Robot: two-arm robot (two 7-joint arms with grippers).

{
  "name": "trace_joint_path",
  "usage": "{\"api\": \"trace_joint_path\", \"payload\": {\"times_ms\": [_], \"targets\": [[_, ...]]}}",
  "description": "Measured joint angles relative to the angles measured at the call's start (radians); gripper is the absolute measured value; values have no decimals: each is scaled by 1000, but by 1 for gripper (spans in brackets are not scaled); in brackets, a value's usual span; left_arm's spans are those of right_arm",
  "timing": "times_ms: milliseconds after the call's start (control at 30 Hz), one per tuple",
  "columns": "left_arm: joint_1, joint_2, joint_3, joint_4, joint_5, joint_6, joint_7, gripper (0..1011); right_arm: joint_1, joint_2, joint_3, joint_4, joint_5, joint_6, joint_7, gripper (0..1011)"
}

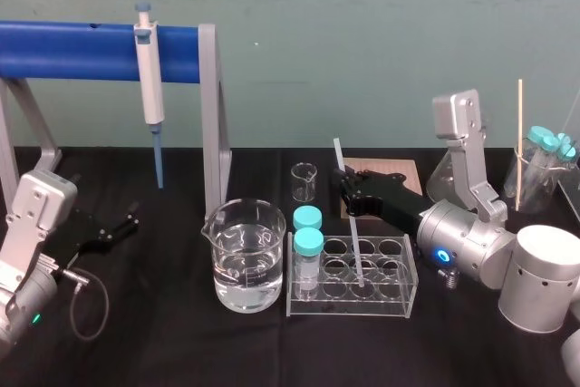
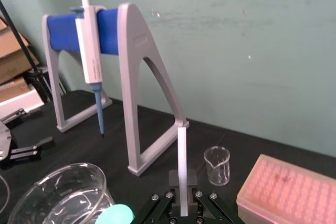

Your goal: Pick up the stirring rod with one hand, then place it down.

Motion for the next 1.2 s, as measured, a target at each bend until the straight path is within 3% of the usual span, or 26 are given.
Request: {"api": "trace_joint_path", "payload": {"times_ms": [400,700,1200], "targets": [[0,0,0,0,0,0,0,1000,-78,36,7,-71,-107,-155,19,71],[0,0,0,0,0,0,0,1000,-127,27,52,-113,-93,-219,49,71],[0,0,0,0,0,0,0,1000,-133,28,158,-242,-85,-318,64,70]]}}
